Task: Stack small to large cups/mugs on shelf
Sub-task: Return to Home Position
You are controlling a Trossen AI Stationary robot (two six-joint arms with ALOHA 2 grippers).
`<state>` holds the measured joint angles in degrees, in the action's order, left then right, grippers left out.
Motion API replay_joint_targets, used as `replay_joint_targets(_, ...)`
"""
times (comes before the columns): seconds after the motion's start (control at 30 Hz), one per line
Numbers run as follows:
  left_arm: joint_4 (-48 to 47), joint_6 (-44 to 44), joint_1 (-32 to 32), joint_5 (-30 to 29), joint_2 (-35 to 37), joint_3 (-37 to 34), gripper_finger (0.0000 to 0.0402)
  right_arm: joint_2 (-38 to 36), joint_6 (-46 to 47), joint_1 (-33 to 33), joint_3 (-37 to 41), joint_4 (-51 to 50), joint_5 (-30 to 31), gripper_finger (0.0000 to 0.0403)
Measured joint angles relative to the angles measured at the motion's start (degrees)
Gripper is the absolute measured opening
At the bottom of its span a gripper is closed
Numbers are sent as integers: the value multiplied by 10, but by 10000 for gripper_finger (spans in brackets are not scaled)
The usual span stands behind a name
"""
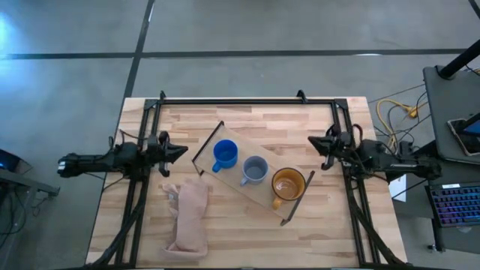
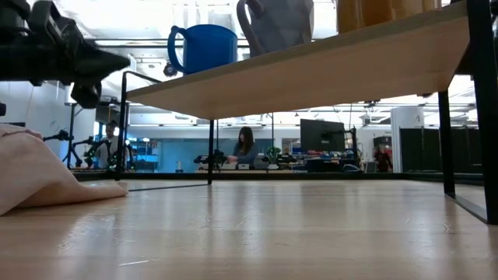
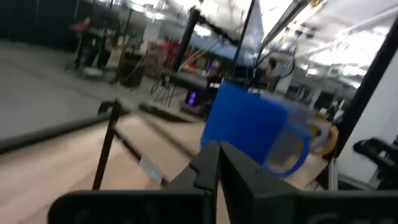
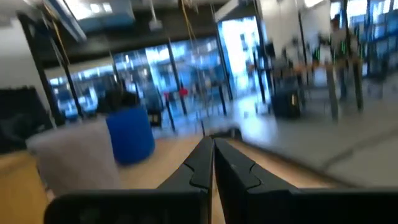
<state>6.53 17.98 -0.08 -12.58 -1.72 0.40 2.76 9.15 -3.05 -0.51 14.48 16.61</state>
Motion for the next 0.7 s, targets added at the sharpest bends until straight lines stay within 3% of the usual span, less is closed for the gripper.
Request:
replay_joint_targets(0.2,-40,27,0,3,-16,1,0,0,77,0,0,-117,1,9)
replay_joint_targets(0.7,-40,27,1,3,-70,1,0,86,111,-1,-1,-121,-1,9)
